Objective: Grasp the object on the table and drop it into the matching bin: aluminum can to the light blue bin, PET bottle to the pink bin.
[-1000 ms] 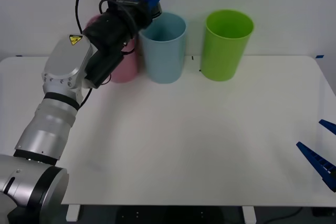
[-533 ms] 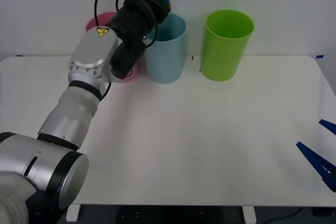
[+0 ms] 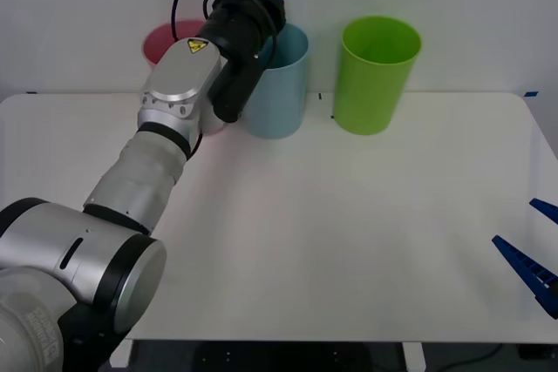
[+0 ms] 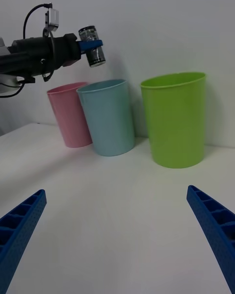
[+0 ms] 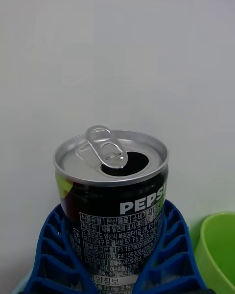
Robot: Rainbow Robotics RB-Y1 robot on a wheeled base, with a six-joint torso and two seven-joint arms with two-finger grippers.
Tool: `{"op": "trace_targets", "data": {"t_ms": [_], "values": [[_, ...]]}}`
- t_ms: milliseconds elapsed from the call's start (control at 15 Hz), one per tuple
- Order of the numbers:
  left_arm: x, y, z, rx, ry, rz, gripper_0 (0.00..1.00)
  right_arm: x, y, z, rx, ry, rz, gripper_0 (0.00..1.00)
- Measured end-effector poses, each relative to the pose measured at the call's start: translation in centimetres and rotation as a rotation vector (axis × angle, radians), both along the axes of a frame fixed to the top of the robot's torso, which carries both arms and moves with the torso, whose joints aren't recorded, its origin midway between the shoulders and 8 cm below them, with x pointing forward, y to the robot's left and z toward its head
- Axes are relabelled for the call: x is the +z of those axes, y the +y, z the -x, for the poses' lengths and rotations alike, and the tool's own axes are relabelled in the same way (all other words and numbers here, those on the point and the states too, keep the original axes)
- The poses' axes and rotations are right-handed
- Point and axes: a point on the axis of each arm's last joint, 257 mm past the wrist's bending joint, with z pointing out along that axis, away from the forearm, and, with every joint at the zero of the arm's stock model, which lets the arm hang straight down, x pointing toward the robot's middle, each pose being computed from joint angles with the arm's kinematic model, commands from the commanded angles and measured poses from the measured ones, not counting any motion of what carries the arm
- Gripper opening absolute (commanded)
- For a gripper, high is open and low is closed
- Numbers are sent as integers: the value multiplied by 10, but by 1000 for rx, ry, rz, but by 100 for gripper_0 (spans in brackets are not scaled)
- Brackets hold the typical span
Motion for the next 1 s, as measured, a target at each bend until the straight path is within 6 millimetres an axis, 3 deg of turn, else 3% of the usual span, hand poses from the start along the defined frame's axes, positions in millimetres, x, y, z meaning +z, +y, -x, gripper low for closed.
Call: {"op": "trace_targets", "data": {"t_ms": [133, 200, 267, 333, 1000], "values": [[0, 0, 0, 1, -1, -3, 0, 0, 0, 0, 0, 0, 0, 100], [0, 0, 0, 1, -1, -2, 9, 0, 0, 0, 0, 0, 0, 100], [0, 0, 0, 2, -1, -1, 69, 0, 0, 0, 0, 0, 0, 100], [0, 2, -1, 6, 0, 4, 100, 0, 0, 0, 0, 0, 0, 100], [1, 7, -2, 21, 9, 36, 100, 0, 0, 0, 0, 0, 0, 100]]}}
